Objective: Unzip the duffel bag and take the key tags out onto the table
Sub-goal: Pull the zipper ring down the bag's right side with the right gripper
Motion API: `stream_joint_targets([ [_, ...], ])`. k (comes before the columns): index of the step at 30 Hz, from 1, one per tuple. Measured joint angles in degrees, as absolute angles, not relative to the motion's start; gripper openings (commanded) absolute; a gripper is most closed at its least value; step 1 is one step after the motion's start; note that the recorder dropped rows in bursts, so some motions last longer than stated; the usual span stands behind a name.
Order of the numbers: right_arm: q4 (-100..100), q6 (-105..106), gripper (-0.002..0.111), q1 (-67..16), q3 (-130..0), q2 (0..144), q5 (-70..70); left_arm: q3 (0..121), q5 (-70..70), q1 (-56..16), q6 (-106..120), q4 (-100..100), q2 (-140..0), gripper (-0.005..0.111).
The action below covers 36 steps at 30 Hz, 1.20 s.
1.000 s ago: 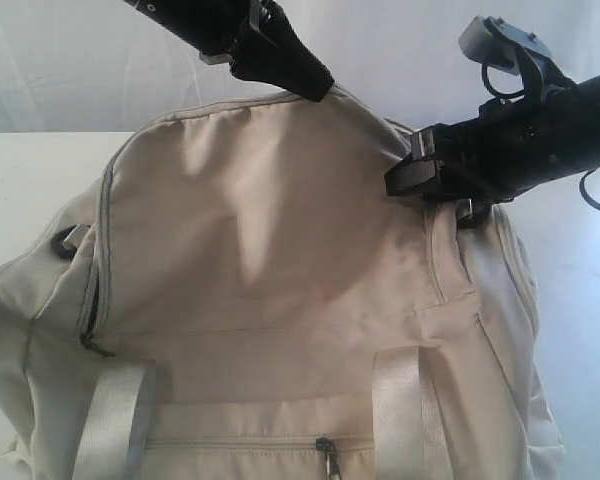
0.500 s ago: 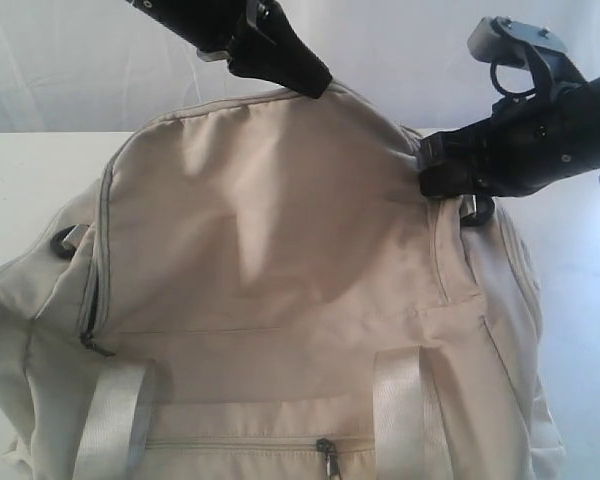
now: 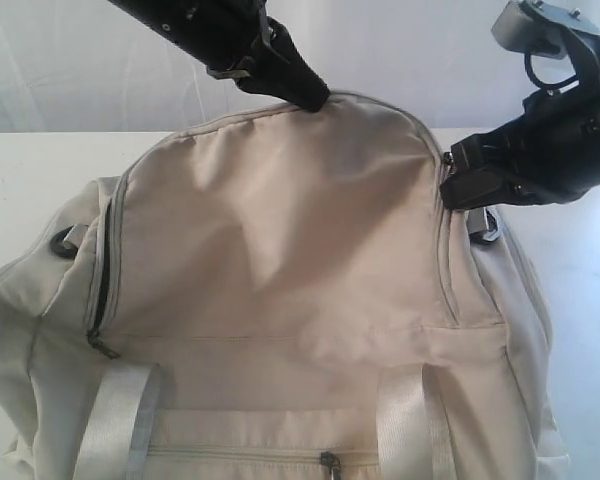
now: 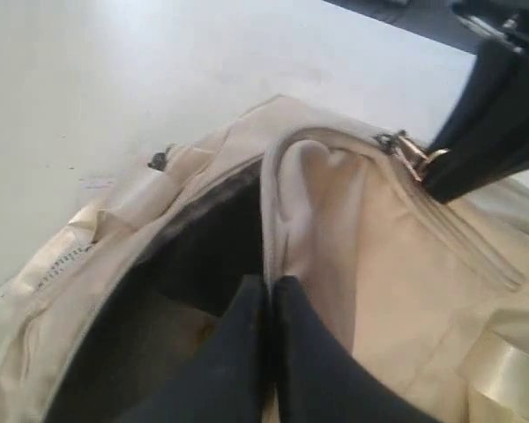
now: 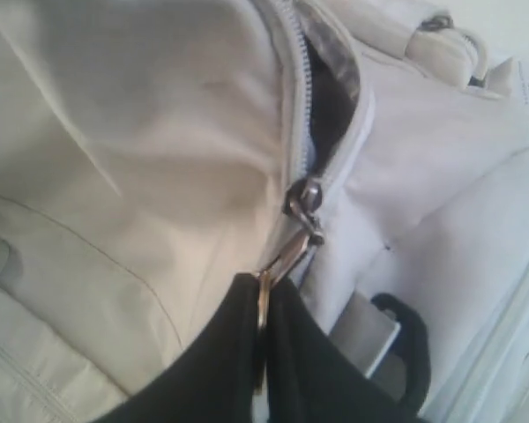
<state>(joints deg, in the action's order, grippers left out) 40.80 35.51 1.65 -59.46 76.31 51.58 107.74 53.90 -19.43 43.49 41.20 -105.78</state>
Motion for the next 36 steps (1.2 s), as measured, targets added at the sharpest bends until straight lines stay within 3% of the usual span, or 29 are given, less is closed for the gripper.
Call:
stream_joint_targets([
  [21, 39.0, 34.5, 0.0, 1.7, -54.6, 68.3, 66.7, 107.7, 50.8, -17.4, 37.7, 35.6, -107.6, 0.0],
  [29, 37.6, 33.6, 0.0, 1.7, -44.5, 59.3, 66.3, 107.7, 53.4, -17.4, 37.6, 35.1, -107.6, 0.0],
  [36, 39.9, 33.0, 0.0, 1.7, -43.7, 58.3, 64.1, 107.7, 56.3, -17.4, 37.4, 35.4, -107.6, 0.0],
])
